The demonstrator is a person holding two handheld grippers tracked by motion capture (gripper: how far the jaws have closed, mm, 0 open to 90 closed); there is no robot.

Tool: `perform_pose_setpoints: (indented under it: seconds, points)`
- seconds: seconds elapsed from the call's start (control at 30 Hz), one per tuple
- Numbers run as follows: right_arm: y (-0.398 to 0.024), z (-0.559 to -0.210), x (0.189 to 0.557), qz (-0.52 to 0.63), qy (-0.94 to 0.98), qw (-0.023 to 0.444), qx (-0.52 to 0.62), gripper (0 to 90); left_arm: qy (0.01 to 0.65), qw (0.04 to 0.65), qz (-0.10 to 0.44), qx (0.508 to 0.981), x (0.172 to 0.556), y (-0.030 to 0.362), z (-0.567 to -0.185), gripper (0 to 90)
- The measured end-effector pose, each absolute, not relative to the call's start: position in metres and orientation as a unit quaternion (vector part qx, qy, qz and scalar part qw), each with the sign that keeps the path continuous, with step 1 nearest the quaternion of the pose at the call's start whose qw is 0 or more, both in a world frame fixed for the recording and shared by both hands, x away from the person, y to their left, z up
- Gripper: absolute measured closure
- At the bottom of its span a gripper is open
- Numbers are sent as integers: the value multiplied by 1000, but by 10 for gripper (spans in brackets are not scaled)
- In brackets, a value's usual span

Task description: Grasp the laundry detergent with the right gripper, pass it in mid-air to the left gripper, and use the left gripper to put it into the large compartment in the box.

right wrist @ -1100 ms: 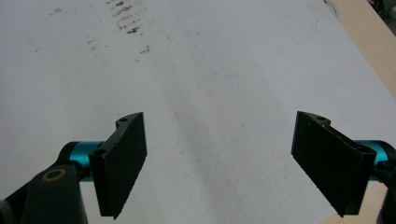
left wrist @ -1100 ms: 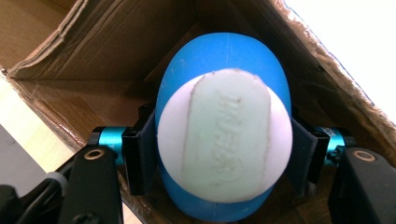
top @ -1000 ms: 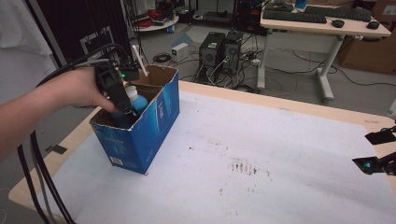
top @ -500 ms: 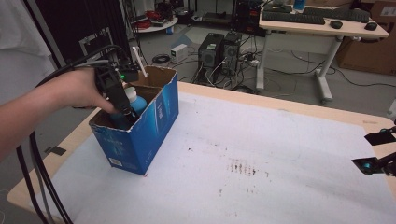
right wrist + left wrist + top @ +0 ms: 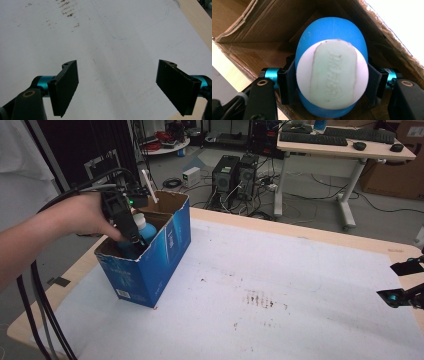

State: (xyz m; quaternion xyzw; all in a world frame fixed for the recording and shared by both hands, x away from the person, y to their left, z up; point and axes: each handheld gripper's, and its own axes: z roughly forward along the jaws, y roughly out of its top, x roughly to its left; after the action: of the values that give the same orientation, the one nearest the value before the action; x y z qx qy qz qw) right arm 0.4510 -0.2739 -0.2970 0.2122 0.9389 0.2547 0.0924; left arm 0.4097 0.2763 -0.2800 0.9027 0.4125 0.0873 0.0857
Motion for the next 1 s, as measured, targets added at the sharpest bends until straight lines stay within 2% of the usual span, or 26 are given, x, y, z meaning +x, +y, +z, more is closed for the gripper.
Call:
perform_pose_setpoints:
  seconds: [0.13,0.33,0.47,0.6,0.77,0.97,1.0]
  points:
    - [-274,-297,451,254,939,92,212,176,412,83,86,903,410,276,-280,369]
    - [-274,-297,450,255,939,93,212,176,409,81,97,904,408,277,-269,247]
    - [-274,-297,448,256,938,93,213,175,402,88,112,905,402,276,-248,216]
    - [-277,-297,445,257,937,95,217,175,381,110,149,906,394,267,-213,216]
    - [-279,-298,437,259,934,99,227,175,333,160,178,912,385,236,-183,216]
    - [-281,-302,425,264,927,106,243,175,255,209,164,930,377,172,-201,216]
    - [-281,-302,425,264,927,106,243,175,255,209,164,930,377,172,-201,216]
